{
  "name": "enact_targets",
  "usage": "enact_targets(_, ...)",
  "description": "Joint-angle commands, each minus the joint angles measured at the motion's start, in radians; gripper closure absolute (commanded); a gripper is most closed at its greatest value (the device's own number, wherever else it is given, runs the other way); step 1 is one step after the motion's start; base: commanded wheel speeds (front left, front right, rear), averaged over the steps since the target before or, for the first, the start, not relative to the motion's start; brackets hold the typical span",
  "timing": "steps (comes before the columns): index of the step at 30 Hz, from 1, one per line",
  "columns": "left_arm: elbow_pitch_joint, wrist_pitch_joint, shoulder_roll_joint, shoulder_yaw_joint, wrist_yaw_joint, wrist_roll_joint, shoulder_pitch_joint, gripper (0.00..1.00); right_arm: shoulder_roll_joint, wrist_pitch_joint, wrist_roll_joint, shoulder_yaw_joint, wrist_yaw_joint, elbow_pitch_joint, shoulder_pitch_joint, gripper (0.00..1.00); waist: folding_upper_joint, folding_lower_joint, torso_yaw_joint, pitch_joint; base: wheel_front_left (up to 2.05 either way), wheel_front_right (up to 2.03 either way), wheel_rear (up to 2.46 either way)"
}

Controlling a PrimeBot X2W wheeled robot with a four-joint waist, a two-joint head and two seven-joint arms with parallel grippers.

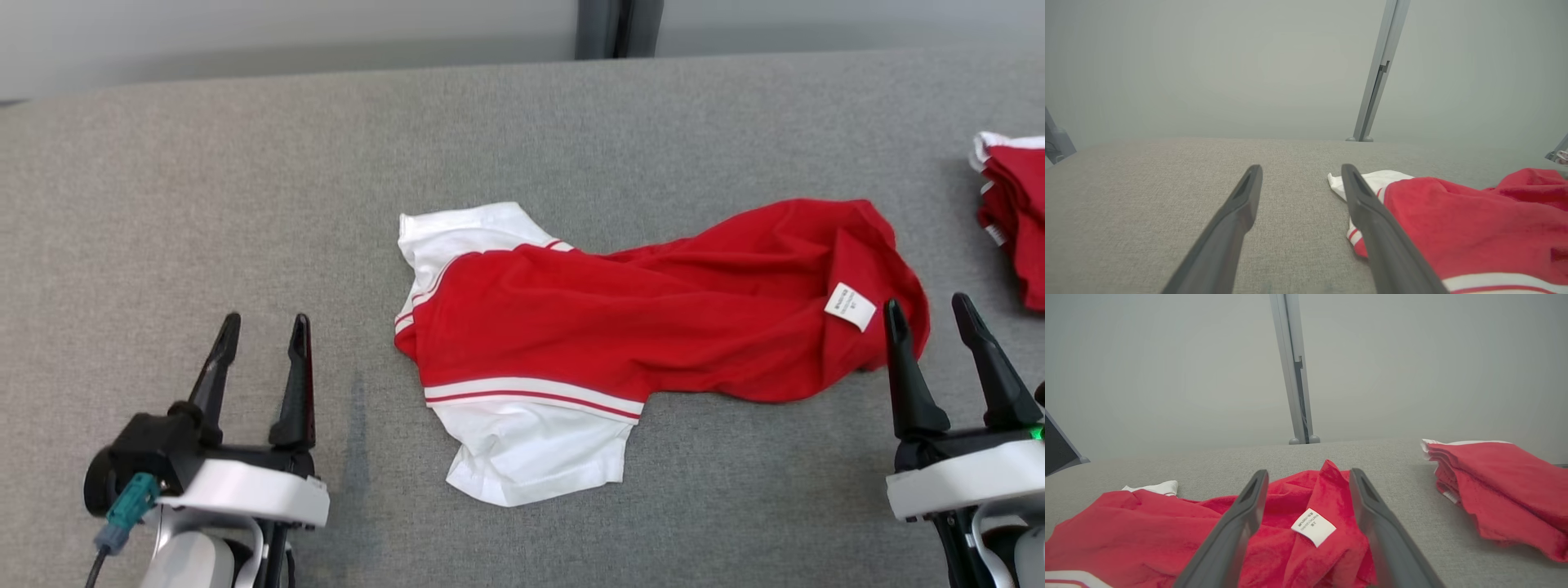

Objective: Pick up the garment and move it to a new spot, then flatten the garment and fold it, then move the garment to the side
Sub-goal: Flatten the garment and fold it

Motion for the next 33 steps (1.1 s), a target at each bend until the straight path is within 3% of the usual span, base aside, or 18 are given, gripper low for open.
enact_targets(1, 0.003, 0.001, 0.005, 0.001, 0.006, -0.004, 0.023, 0.0, -0.003, 0.008, -0.008, -0.005, 0.0, -0.001, 0.02, 0.0, 0.0, 0.0, -0.003, -0.038, 0.0, 0.0, 0.0)
enact_targets(16, -0.009, 0.04, 0.005, -0.034, 0.018, -0.013, 0.142, 0.0, 0.002, 0.051, -0.01, -0.048, 0.0, -0.026, 0.12, 0.0, 0.0, 0.0, 0.0, -0.168, 0.0, 0.0, 0.0)
enact_targets(33, -0.036, 0.059, -0.001, -0.076, 0.005, -0.016, 0.102, 0.0, 0.012, 0.064, -0.011, -0.055, 0.0, -0.052, 0.11, 0.0, 0.0, 0.0, 0.019, -0.143, 0.0, 0.0, 0.0)
